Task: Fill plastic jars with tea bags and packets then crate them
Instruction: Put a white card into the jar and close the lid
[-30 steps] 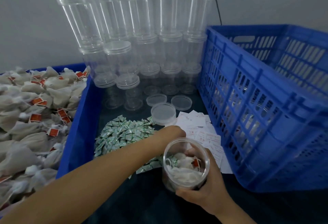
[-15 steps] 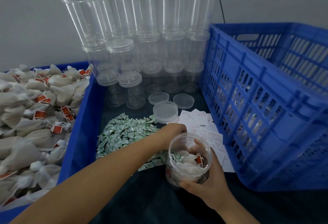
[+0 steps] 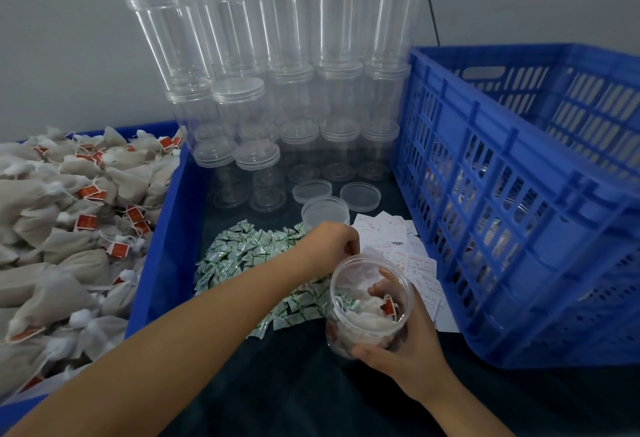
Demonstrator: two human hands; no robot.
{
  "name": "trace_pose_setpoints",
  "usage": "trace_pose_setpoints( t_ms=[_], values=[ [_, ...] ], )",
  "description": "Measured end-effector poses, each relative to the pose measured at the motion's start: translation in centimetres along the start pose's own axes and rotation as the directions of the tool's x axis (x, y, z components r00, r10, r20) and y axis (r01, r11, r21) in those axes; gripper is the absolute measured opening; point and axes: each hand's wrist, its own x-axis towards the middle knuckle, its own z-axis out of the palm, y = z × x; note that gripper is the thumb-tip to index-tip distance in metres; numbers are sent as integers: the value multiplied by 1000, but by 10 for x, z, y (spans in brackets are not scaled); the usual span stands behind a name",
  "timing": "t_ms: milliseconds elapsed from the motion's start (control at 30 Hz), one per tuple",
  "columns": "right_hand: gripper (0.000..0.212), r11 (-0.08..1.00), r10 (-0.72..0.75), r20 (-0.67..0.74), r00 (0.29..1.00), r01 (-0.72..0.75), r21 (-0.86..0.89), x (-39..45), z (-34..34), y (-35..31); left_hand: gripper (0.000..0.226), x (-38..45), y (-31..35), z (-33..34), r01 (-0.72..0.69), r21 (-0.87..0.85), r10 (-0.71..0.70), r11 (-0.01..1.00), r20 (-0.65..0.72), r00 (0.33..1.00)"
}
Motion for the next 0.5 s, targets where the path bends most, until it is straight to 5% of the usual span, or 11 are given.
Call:
trace_pose_setpoints(
  t_ms=[333,500],
  values=[
    [89,1000,0,43,999,-1,13,0,0,3,14,-15,9,-70,8,39,-6,999,-60,998],
    [88,1000,0,47,999,0,10,0,1,1,26,-45,30,-121,-46,-134,48,990,14,999]
  ],
)
